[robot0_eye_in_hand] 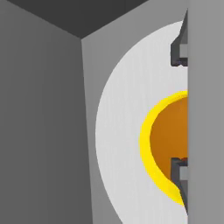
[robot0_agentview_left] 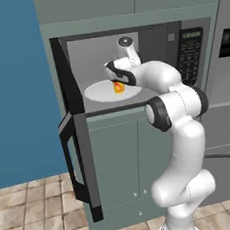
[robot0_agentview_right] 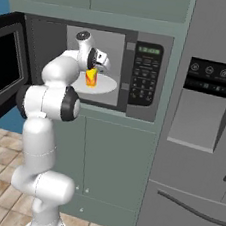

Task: Place the microwavable item in the microwave. Then, close the microwave door and press the start button.

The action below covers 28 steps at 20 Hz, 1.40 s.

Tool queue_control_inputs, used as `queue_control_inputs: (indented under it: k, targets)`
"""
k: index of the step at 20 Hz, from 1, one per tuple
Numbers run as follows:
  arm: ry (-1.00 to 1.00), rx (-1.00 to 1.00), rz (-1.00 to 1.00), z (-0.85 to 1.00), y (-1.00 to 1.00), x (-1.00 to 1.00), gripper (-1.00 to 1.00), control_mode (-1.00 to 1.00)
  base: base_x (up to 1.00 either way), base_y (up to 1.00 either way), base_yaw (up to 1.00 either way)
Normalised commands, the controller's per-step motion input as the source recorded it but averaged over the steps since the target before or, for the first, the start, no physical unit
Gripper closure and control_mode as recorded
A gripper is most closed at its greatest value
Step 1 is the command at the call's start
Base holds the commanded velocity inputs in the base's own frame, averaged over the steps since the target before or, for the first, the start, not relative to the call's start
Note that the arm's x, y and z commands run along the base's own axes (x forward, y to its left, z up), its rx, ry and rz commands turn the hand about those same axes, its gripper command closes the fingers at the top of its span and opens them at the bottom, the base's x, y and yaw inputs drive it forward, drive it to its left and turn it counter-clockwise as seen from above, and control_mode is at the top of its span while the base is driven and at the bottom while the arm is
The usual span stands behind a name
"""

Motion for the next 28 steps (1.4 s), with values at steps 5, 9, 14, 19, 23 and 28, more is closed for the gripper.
queue_control_inputs:
  k: [5,9,14,19,23,28]
  targets:
    - [-0.21,0.0,0.04,0.0,0.05,-0.02,-1.0,-1.0,0.0,0.0,0.0]
    - [-0.42,0.0,0.05,-0.23,0.03,-0.44,-1.0,-1.0,0.0,0.0,0.0]
    - [-0.38,0.0,0.04,0.19,0.07,-0.47,-1.0,-1.0,0.0,0.0,0.0]
    - [-0.11,0.0,0.0,0.24,0.0,-0.67,-1.0,-1.0,0.0,0.0,0.0]
    - [-0.03,0.0,0.0,0.77,0.0,-0.89,-1.0,-1.0,0.0,0.0,0.0]
    - [0.0,0.0,0.0,1.0,0.0,-0.85,-1.0,-1.0,0.0,0.0,0.0]
